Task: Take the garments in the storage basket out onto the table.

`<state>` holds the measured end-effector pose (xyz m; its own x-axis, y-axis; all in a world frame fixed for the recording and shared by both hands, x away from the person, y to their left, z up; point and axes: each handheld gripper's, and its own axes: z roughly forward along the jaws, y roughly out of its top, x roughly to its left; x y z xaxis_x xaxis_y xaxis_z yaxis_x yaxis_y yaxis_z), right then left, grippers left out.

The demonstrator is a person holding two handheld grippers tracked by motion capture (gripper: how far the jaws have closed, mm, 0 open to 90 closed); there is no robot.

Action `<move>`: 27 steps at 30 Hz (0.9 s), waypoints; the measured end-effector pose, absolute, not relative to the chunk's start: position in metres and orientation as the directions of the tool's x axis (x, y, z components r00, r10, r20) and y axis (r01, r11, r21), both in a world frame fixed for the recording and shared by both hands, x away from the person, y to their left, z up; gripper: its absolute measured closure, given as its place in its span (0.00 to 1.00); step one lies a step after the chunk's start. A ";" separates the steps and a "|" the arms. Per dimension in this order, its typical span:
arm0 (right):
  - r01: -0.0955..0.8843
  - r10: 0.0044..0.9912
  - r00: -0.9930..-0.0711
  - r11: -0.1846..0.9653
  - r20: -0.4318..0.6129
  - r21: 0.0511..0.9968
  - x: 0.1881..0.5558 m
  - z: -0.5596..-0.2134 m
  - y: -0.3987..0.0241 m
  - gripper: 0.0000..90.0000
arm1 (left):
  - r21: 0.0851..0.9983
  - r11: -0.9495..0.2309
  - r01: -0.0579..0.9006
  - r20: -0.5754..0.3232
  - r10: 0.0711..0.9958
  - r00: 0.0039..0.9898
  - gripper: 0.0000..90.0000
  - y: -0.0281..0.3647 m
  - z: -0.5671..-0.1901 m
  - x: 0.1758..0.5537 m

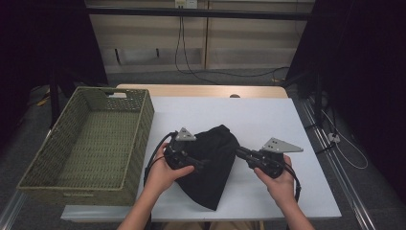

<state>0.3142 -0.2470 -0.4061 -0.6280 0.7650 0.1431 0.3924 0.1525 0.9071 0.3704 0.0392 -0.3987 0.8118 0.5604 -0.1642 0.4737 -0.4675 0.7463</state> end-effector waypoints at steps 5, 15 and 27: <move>0.391 0.758 -0.634 0.145 0.151 0.909 0.315 -0.407 -0.242 0.92 | 0.756 -0.470 0.456 -0.172 0.530 0.830 0.07 0.033 -0.397 0.369; 0.385 0.752 -0.641 0.141 0.155 0.912 0.314 -0.407 -0.230 0.92 | 0.755 -0.495 0.430 -0.184 0.469 0.864 0.09 0.014 -0.403 0.360; 0.379 0.728 -0.663 0.128 0.172 0.917 0.312 -0.405 -0.223 0.90 | 0.736 -0.511 0.444 -0.151 0.515 0.844 0.86 0.016 -0.399 0.359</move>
<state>0.3118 -0.2230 -0.4048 -0.6635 0.7281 0.1724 0.3787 0.1280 0.9166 0.3589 0.0156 -0.3994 0.8437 0.5151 -0.1511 0.4437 -0.5109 0.7363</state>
